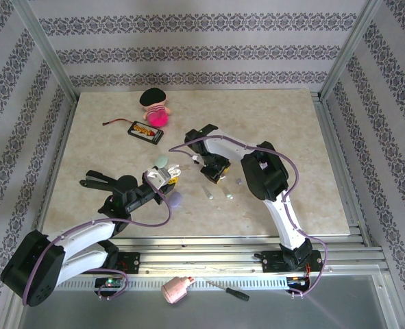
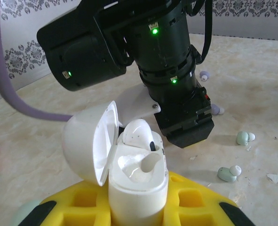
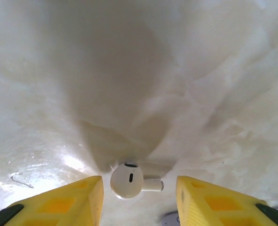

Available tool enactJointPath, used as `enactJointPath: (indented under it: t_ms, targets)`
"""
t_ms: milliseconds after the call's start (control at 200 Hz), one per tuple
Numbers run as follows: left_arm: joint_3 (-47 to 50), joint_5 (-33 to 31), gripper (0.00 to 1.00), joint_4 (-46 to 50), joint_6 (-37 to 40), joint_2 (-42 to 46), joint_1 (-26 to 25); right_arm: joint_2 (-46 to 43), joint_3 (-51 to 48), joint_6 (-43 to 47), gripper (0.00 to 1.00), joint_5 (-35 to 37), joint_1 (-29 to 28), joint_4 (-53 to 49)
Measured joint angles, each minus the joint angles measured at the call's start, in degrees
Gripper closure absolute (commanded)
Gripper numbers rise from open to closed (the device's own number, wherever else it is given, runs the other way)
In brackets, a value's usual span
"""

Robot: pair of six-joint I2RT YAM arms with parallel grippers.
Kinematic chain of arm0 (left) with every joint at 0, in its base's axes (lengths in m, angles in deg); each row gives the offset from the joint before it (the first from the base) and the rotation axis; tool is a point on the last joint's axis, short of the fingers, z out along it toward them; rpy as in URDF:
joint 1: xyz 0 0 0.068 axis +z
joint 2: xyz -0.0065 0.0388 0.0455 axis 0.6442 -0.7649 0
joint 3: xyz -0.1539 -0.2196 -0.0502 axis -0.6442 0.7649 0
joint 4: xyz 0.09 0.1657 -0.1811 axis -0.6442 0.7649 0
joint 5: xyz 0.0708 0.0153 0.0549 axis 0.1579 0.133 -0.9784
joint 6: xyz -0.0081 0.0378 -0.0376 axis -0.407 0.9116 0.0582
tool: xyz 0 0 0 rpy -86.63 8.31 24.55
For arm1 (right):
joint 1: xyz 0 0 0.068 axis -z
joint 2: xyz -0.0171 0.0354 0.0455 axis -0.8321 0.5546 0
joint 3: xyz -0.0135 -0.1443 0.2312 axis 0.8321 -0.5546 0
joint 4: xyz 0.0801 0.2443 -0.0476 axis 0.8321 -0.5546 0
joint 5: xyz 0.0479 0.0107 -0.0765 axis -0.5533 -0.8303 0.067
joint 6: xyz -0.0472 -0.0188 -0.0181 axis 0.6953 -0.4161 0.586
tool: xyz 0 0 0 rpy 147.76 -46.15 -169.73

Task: Insert the wireless bluetooth earbuds into the charging case

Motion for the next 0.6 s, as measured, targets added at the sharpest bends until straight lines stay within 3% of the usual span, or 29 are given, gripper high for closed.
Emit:
enactJointPath:
  t_ms: [600]
  targets:
    - [0.0,0.0,1.00,0.7,0.2,0.3,-0.1,3.8,5.1,3.6,0.66,1.6,-1.4,-5.2]
